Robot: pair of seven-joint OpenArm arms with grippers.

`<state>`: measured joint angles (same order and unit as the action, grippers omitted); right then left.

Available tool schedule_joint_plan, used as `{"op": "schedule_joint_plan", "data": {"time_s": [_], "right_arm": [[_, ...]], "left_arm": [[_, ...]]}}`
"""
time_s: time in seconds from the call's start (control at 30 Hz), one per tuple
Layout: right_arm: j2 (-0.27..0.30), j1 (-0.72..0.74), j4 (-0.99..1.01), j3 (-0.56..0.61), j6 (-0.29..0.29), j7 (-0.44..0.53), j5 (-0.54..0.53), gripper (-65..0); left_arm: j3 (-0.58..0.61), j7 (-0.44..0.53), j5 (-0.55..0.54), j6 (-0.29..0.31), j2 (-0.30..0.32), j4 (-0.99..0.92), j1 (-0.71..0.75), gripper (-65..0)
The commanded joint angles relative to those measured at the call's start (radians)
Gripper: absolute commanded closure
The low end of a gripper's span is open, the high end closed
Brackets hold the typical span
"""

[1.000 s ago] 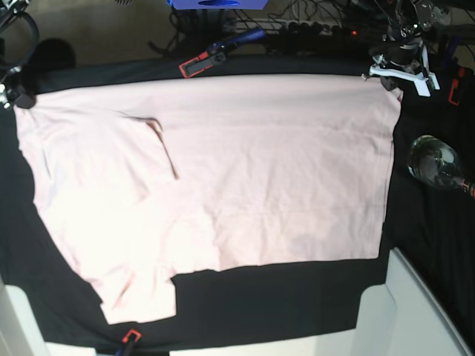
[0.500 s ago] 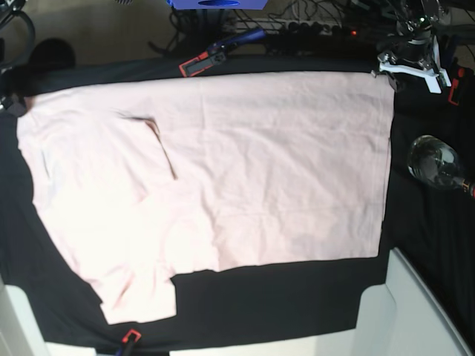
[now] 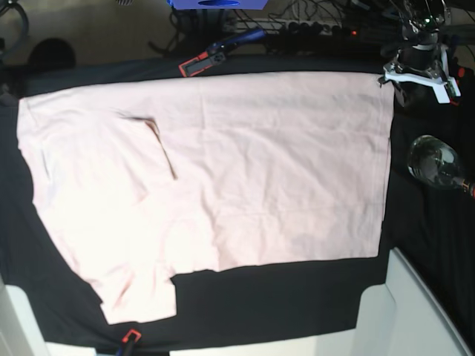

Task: Fold the T-shirt properly
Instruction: 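Release the edge and move both grippers along the shirt's side edges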

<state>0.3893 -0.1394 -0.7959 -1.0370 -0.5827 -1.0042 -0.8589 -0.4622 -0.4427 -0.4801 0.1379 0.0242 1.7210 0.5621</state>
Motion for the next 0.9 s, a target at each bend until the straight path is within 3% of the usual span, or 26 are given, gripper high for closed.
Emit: {"op": "schedule_joint_plan", "data": {"time_s": [0.0,0.13,0.2,0.33,0.47,0.53,0.6,0.7,0.73,0.8,0.87], "right_arm": [[0.038,0.017,-0.018,-0.006,-0.009,0.009,-0.024,-27.7],[0.073,0.068,-0.024,-0.004,-0.012,-0.017,-0.023,-27.7],[0.078,0.120,-0.055,0.013,-0.012,-0.046,-0.021,-27.7],[0.078,0.226,-0.113,0.156,-0.012,-0.052,-0.021,-27.7],[0.078,0.350,-0.105,0.352,-0.012,0.005,-0.018,-27.7],[0.078,0.378,-0.105,0.393,-0.010,0.052,-0.021,-27.7],[0.075,0.376,-0.096,0.352,-0.009,0.046,-0.029,-27.7],[0.024,0.363,-0.041,0.157,-0.006,0.009,-0.066,-27.7],[0.020,0.360,-0.043,0.151,-0.003,0.014,-0.047,-27.7],[0.043,0.384,-0.056,0.240,0.017,0.032,0.022,-27.7],[0.069,0.419,-0.090,0.404,0.022,0.098,0.134,-28.0]], "left_arm": [[-0.004,0.028,-0.009,0.009,0.010,0.046,0.014,-24.4],[0.006,0.025,-0.002,0.007,0.020,0.095,-0.004,-24.2],[0.000,-0.023,-0.001,0.007,0.020,0.078,-0.049,-24.2],[0.006,-0.175,0.001,0.007,0.053,0.032,-0.155,-24.2],[0.003,-0.189,0.001,0.007,0.058,0.000,-0.224,-24.2],[0.009,-0.192,0.001,0.007,0.078,0.001,-0.245,-24.2],[0.023,-0.192,0.001,0.007,0.095,0.000,-0.250,-24.2],[0.027,-0.192,0.001,0.007,0.121,-0.008,-0.264,-24.2],[0.027,-0.192,0.001,0.007,0.125,-0.020,-0.270,-24.2],[0.029,-0.192,0.005,0.007,0.145,-0.046,-0.290,-24.2],[0.039,-0.192,0.048,0.007,0.150,-0.072,-0.316,-24.2]]}}
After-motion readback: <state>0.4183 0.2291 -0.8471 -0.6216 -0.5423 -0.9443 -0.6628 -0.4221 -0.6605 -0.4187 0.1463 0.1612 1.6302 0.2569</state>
